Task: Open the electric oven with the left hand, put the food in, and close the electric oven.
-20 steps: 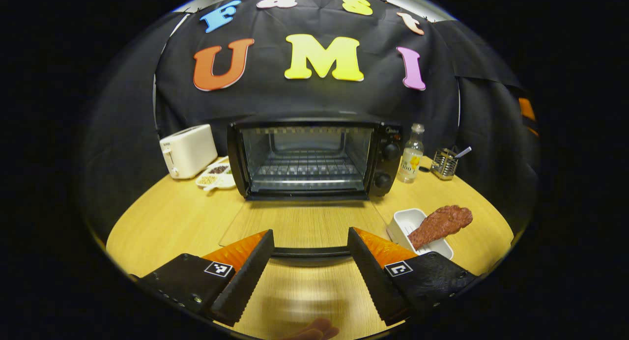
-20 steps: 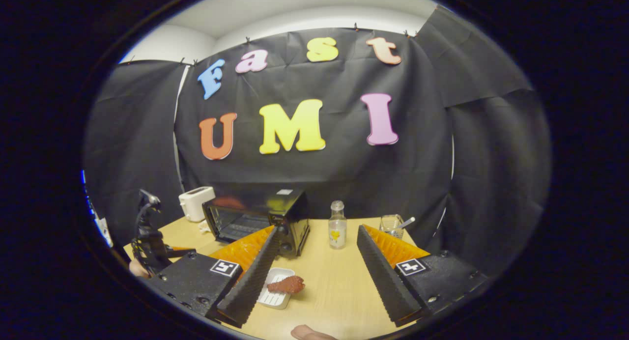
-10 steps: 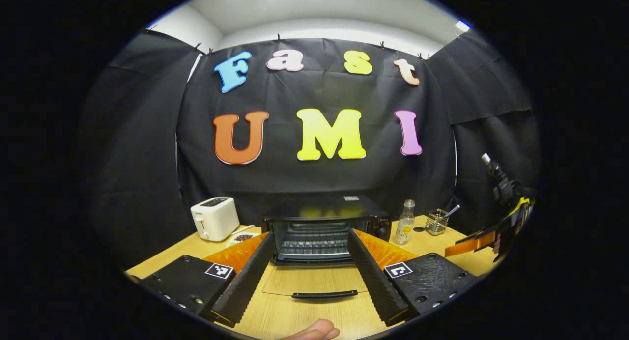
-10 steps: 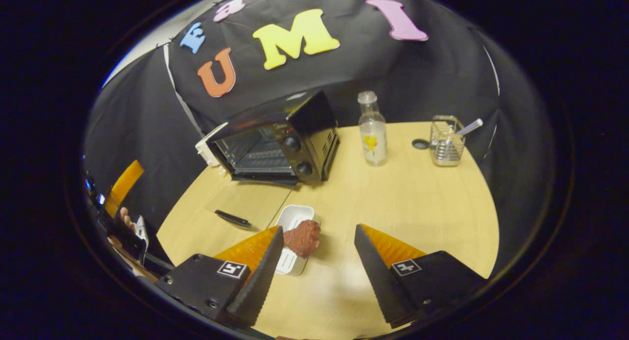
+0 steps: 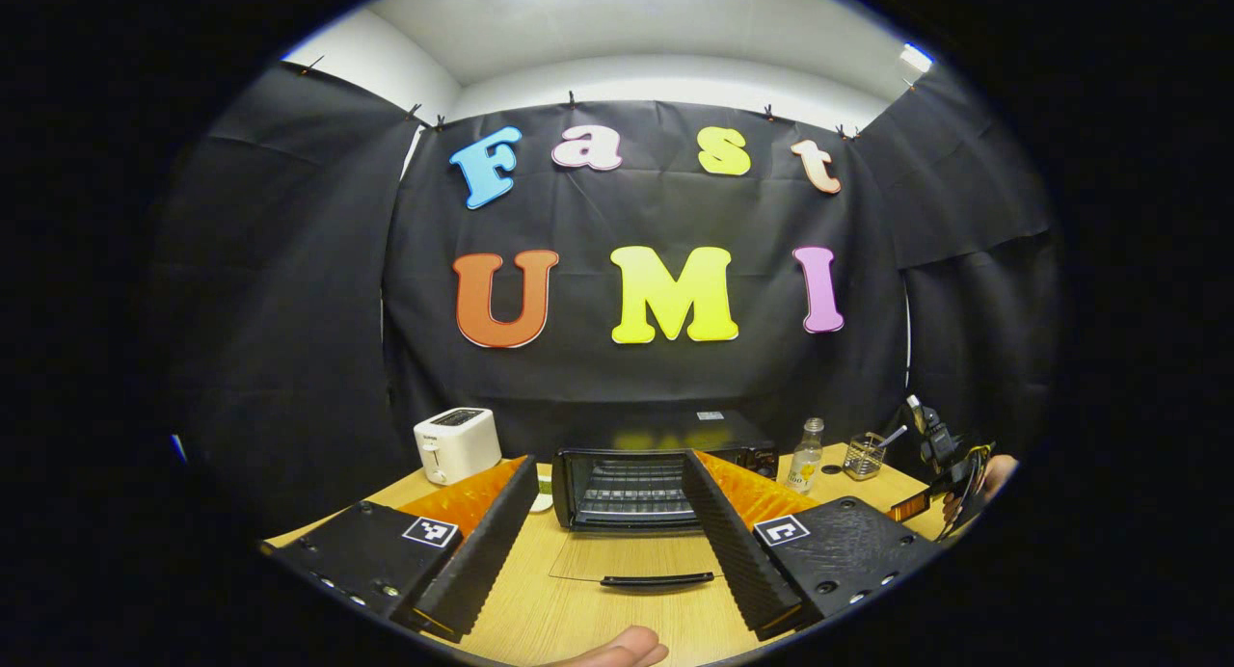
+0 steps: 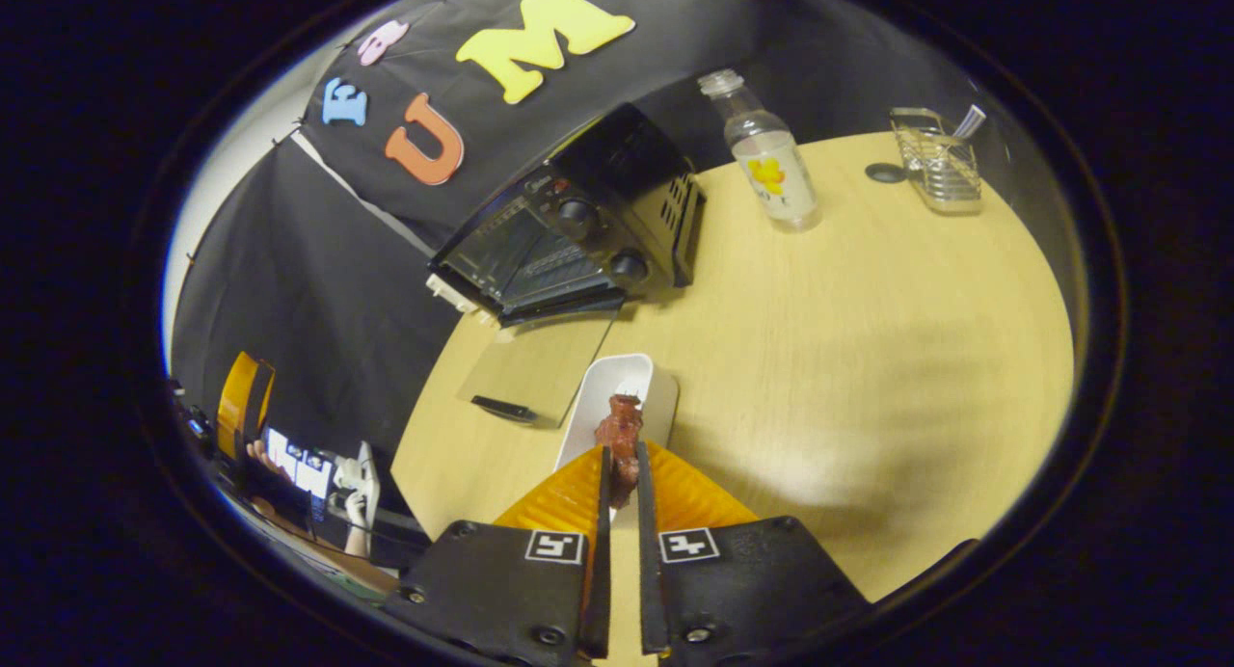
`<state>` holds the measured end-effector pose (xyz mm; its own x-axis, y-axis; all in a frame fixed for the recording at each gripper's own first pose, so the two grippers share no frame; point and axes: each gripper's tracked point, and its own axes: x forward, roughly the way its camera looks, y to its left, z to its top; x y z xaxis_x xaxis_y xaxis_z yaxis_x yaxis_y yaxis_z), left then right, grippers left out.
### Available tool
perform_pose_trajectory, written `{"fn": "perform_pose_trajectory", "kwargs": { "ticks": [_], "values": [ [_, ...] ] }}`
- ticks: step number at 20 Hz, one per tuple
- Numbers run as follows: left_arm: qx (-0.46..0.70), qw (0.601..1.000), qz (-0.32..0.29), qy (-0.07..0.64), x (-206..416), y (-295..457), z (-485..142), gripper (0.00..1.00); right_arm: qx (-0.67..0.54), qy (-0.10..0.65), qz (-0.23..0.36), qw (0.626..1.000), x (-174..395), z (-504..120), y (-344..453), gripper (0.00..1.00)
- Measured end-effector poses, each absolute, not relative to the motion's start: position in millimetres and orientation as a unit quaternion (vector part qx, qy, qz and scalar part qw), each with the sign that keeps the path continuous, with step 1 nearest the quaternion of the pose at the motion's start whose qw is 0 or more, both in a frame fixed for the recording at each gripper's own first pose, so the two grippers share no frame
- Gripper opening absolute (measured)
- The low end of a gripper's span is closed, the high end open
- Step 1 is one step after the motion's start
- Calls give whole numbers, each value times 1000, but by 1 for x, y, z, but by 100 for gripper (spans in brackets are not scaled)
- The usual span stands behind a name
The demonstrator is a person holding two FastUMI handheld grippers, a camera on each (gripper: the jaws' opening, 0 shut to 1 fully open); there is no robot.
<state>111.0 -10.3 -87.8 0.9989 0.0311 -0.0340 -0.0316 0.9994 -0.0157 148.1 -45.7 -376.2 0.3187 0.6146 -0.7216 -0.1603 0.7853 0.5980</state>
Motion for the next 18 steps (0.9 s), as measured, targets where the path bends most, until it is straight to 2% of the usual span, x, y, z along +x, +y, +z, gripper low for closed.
{"fn": "perform_pose_trajectory", "kwargs": {
  "ticks": [2,5,6,7,9,13,14,15,18],
  "values": [
    [-12,1000,8,13,106,-6,-84,95,178,517,258,796,137,-366,-43,10],
    [-16,1000,5,15,99,2,-87,95,81,476,264,835,129,-338,-40,10],
    [-16,1000,5,17,96,5,-89,95,42,458,263,848,129,-327,-38,5],
    [-14,1000,5,16,93,8,-89,95,7,440,257,860,128,-317,-35,10],
    [-14,1000,-1,17,90,12,-93,95,-55,406,249,877,126,-299,-24,10],
    [-14,1000,-9,23,83,24,-104,95,-132,346,243,897,123,-273,16,10],
    [-14,1000,-10,24,81,28,-106,95,-142,335,243,899,123,-271,28,7],
    [-13,1000,-11,24,80,31,-108,95,-149,326,245,901,123,-268,41,10],
    [-12,999,-17,28,77,40,-114,95,-162,304,253,904,127,-265,77,10]
  ]
}}
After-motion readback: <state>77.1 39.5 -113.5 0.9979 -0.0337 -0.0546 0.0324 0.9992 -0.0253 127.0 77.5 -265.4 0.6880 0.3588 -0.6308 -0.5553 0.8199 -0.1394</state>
